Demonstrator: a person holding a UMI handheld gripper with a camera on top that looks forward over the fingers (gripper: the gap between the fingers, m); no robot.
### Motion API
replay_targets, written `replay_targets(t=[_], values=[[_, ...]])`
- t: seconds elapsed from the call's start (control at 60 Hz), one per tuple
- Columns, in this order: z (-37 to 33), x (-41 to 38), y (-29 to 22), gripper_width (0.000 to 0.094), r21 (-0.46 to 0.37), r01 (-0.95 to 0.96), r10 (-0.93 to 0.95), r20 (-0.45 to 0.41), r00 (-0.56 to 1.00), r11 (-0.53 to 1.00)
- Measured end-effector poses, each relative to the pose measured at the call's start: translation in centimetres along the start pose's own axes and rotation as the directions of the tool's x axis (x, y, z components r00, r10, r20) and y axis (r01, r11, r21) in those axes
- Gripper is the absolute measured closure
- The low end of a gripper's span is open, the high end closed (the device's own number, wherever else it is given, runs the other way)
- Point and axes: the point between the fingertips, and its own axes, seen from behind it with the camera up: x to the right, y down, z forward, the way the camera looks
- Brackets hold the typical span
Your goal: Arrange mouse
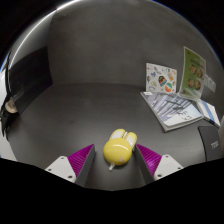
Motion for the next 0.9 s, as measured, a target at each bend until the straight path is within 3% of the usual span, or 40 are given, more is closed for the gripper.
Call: replay_targets(t=[0.15, 0.217, 0.283, 0.4, 0.517, 0.617, 0.75, 0.9], values=[[1.5, -0.1, -1.1, 0.0119, -0.005, -0.026, 0.026, -0.029, 0.999, 1.000], [1.8, -0.6, -1.4, 0.0434, 0.008, -0.024, 0.024, -0.012, 1.000, 1.000], [1.9, -0.7, -1.4, 0.0498, 0.007, -0.010, 0.010, -0.007, 1.000, 1.000], [0.4, -2.2, -1.1, 0.0530, -0.011, -0.010, 0.011, 0.094, 0.996, 1.000], [-3.8, -0.2, -5.1, 0.0532, 0.120, 0.027, -0.040, 0.106, 0.994, 0.992], [-9.2, 6.5, -10.3, 0.0557, 0.271, 0.067, -0.084, 0.049, 0.995, 0.960], [-15.8, 22.6, -13.3, 0.0562, 0.380, 0.169, -0.112, -0.167, 0.980, 0.909], [-15.5, 40.0, -7.6, 0.0562, 0.279, 0.100, -0.018, -0.281, 0.959, 0.955]])
